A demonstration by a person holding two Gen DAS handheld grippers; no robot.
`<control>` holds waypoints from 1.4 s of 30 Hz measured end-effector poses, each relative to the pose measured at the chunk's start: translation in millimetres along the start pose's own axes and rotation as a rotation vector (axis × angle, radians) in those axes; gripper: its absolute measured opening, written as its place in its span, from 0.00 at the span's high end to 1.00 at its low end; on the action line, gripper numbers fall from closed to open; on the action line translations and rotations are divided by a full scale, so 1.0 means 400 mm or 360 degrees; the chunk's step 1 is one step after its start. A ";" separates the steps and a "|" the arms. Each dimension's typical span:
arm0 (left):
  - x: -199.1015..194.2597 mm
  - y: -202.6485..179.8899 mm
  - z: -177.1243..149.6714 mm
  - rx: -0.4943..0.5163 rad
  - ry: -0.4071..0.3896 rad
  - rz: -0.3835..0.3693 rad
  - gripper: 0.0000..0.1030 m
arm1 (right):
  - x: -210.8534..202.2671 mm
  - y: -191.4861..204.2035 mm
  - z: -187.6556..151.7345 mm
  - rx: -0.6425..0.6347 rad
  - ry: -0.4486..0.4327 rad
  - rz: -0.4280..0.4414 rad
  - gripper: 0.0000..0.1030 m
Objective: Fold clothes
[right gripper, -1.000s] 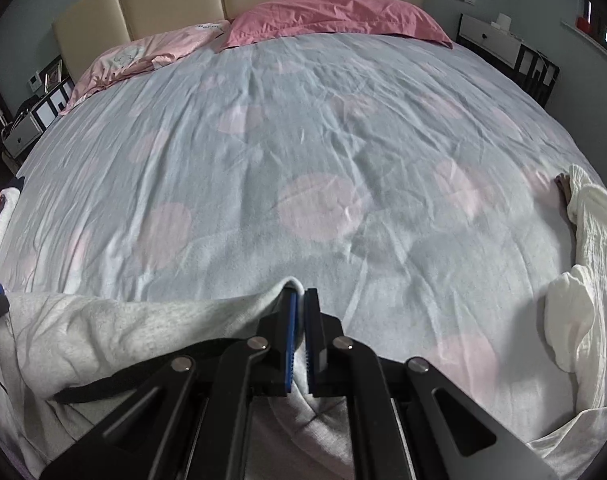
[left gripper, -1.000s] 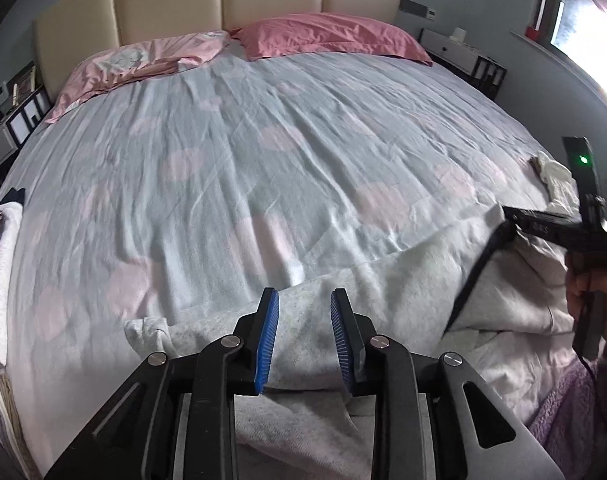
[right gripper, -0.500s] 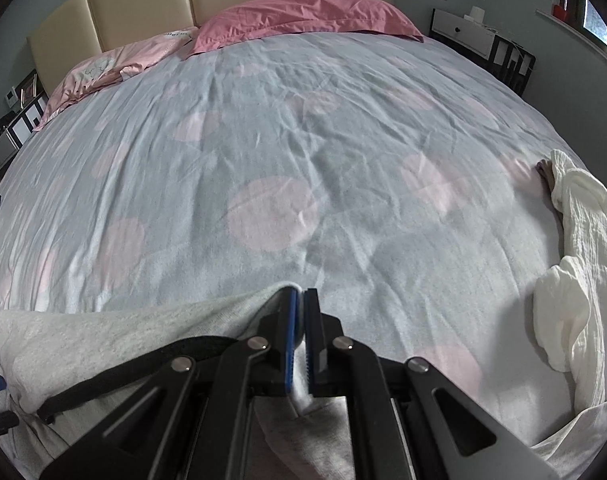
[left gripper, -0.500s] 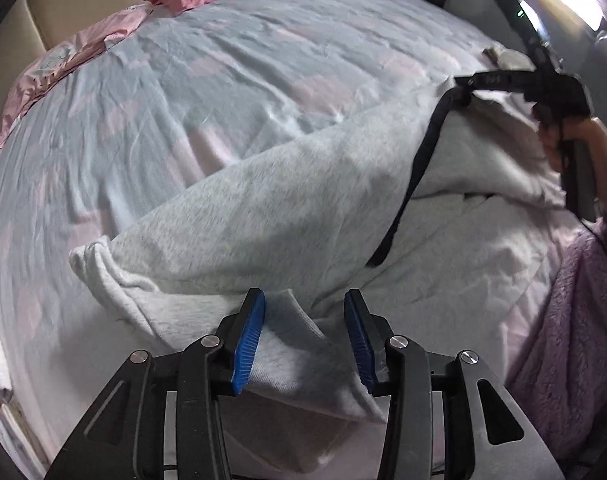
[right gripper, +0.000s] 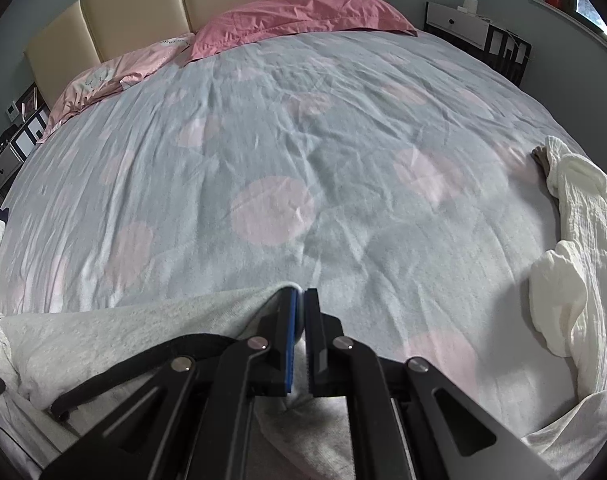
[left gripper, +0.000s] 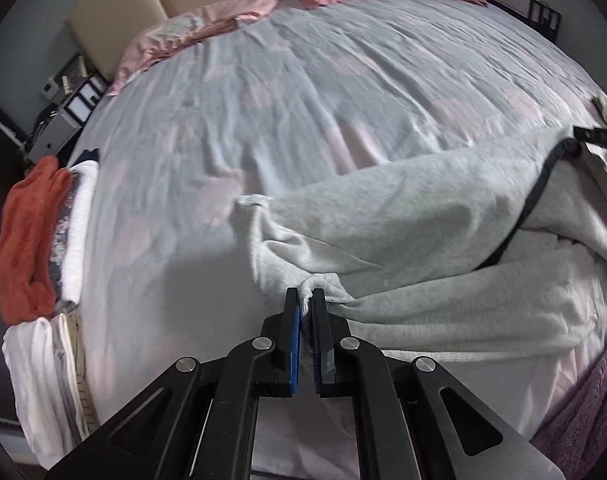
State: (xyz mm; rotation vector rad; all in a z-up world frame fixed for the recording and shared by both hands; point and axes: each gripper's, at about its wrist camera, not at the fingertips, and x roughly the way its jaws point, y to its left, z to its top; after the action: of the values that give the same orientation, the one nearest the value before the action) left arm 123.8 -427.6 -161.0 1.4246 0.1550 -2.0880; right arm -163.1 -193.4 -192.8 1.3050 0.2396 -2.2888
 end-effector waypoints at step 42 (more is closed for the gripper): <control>0.063 -0.187 0.003 0.0743 -0.0195 -0.0165 0.77 | -0.112 0.219 -0.146 -0.0209 0.0261 0.0902 0.90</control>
State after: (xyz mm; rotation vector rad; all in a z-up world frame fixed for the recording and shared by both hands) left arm 76.5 -377.5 -199.9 1.5657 -0.3368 -2.3945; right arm -56.4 -232.0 -178.2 1.2932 0.0593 -1.6689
